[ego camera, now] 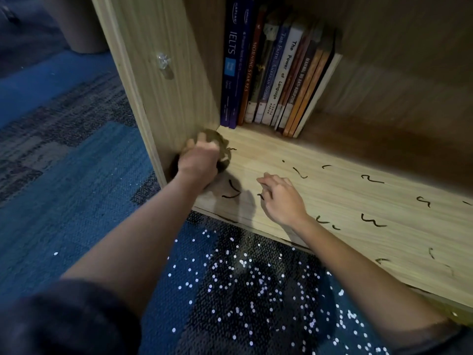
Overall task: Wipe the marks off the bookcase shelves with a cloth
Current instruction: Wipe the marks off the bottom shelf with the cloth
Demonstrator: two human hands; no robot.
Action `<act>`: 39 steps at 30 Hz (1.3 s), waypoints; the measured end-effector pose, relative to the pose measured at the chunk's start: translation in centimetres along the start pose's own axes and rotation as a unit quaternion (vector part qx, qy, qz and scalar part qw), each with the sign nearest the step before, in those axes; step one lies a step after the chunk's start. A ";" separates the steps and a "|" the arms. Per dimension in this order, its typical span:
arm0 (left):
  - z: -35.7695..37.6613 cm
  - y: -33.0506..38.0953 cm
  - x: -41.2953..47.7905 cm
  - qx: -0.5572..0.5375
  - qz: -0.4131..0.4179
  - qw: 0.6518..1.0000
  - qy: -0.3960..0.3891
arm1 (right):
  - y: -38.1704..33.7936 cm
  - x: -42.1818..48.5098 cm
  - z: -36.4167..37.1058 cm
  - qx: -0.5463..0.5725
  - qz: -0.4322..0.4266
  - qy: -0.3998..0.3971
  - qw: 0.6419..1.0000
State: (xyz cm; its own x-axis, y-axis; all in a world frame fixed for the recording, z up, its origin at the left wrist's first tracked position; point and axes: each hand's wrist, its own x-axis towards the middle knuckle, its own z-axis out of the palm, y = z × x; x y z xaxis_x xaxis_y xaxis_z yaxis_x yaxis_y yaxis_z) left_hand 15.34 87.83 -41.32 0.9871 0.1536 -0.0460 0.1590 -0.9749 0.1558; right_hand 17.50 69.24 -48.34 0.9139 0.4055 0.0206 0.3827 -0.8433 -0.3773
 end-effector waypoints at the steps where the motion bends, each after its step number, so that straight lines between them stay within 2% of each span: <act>1: 0.1 0.0 0.4 0.042 0.005 0.998 -0.035 | 0.0 -0.1 -0.2 -0.001 0.000 -0.009 1.000; 3: 0.8 0.0 0.5 0.096 0.004 0.990 -0.103 | -0.4 -0.8 -0.8 0.010 -0.001 -0.027 1.000; 6: 1.4 0.0 -1.8 0.099 -0.015 0.985 -0.143 | -1.1 -3.0 -1.6 0.021 -0.045 -0.040 0.998; 9: 0.6 0.2 -5.5 0.042 -0.052 0.982 -0.179 | -2.5 -6.3 -0.8 0.005 -0.090 -0.038 0.995; 12: 0.2 1.5 -7.6 -0.064 -0.030 0.976 -0.207 | -3.4 -8.8 0.4 -0.013 -0.117 -0.026 0.993; 14: 0.4 2.4 -8.2 -0.098 -0.041 0.982 -0.155 | -3.3 -9.7 1.1 -0.040 -0.122 -0.027 0.991; 17: 1.1 1.6 -8.0 -0.097 -0.107 0.989 -0.045 | -2.6 -10.4 1.7 -0.061 -0.123 -0.026 0.990; 20: 2.6 -0.7 -8.1 -0.037 -0.111 0.993 -0.026 | -2.3 -10.5 1.3 -0.062 -0.136 -0.044 0.988; 22: 3.4 -1.0 -9.0 -0.042 -0.063 0.996 -0.039 | -2.2 -10.3 1.0 -0.048 -0.137 -0.059 0.988; 24: 4.0 0.2 -10.5 -0.084 0.030 0.995 -0.044 | -2.0 -10.1 0.6 -0.039 -0.131 -0.064 0.988; 26: 4.1 0.9 -11.4 -0.138 0.076 0.987 0.024 | -1.9 -10.0 0.5 -0.024 -0.120 -0.058 0.991; 28: 3.9 -0.2 -10.9 -0.181 0.013 0.978 0.105 | -1.9 -10.1 0.7 -0.011 -0.115 -0.052 0.992; 29: 3.9 -1.2 -10.5 -0.181 -0.036 0.976 0.116 | -1.8 -10.0 0.7 -0.009 -0.115 -0.052 0.992; 31: 3.9 -2.9 -10.1 -0.144 -0.094 0.983 0.064 | -1.6 -10.1 0.9 -0.002 -0.117 -0.057 0.992; 33: 4.2 -3.0 -10.2 -0.180 -0.054 0.981 -0.038 | -1.5 -10.1 0.9 0.011 -0.113 -0.063 0.992; 35: 4.7 -2.0 -11.3 -0.280 0.010 0.950 -0.135 | -1.5 -10.1 0.8 0.028 -0.110 -0.063 0.992; 36: 4.8 -1.5 -11.7 -0.318 0.036 0.936 -0.144 | -1.4 -10.2 0.8 0.031 -0.108 -0.059 0.992; 37: 4.6 -1.2 -11.7 -0.348 0.053 0.929 -0.115 | -1.3 -10.3 0.8 0.027 -0.109 -0.052 0.992; 39: 4.0 -1.4 -10.6 -0.364 0.067 0.929 0.022 | -1.0 -10.5 0.8 0.013 -0.111 -0.041 0.993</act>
State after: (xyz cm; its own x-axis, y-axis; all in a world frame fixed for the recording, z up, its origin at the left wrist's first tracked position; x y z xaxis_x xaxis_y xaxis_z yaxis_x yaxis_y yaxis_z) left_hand 4.55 86.93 -45.01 0.9964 0.0606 0.0592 -0.0087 -0.6217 0.7832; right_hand 7.44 66.09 -48.89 0.7927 0.6088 0.0312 0.5690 -0.7205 -0.3964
